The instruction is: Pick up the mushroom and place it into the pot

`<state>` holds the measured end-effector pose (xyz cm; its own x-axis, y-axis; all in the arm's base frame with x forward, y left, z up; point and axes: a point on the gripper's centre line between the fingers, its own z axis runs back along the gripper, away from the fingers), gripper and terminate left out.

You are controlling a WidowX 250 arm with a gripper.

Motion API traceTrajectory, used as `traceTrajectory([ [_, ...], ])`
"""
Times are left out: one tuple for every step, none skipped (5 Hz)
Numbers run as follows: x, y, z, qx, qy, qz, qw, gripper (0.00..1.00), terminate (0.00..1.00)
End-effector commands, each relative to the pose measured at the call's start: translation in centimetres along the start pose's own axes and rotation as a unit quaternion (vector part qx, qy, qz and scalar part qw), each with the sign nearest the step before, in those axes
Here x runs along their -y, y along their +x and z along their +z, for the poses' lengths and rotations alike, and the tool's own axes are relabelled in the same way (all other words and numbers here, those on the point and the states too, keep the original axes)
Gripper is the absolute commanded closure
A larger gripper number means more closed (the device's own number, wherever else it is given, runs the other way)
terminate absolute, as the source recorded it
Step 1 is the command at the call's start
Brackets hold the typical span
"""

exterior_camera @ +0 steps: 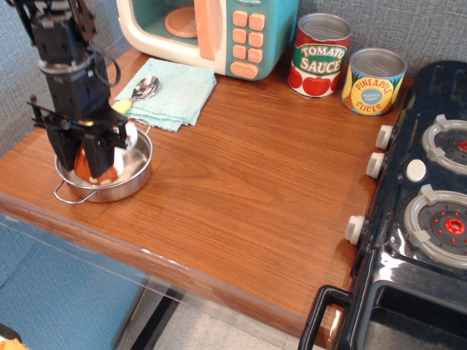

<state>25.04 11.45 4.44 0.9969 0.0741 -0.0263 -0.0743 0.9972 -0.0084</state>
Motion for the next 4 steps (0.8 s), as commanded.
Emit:
traceTrajectory([
  [-0.2,0.3,0.1,-0.001,0.023,-0.012,0.9997,0.0,0.0],
  [0.0,0.1,0.4,0.004,0.036,-0.014,0.9992,0.0,0.0],
  [0.4,-0.4,1.8,0.021,0.048,-0.02,0.9984,0.0,0.0],
  [1.1,-0.6,3.5,0.043,0.063,-0.034,0.9965,0.0,0.0],
])
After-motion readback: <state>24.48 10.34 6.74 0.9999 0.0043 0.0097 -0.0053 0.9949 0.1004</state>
